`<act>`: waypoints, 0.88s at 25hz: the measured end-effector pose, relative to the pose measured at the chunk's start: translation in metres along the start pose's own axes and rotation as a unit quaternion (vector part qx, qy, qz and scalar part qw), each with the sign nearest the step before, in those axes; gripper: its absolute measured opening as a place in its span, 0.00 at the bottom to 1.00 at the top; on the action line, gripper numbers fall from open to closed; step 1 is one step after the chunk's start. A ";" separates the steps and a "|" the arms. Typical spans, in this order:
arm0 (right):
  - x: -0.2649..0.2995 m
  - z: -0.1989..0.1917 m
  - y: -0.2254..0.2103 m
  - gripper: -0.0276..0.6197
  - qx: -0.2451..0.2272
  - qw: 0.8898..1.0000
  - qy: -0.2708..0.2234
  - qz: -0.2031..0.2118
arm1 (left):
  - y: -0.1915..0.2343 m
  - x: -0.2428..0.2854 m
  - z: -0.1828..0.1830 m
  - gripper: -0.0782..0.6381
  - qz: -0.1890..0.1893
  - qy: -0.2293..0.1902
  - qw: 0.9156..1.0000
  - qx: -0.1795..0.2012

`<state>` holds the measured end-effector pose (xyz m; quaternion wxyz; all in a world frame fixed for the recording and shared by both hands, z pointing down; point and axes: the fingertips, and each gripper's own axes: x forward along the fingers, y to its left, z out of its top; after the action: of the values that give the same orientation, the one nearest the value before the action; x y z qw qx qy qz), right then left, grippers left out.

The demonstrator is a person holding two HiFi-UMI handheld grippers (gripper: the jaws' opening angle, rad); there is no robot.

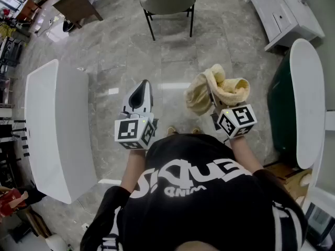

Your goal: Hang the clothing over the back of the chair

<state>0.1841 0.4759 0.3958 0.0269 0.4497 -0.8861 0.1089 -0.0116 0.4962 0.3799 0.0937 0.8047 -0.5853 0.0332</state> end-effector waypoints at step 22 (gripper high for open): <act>0.033 0.008 0.015 0.09 0.013 0.999 -0.029 -0.040 | 0.065 0.009 -0.001 0.13 -0.034 0.007 0.999 0.005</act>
<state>0.1534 0.4567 0.3906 0.0002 0.4882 -0.8663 0.1062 -0.0705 0.4684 0.3898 0.0949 0.8245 -0.5565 0.0384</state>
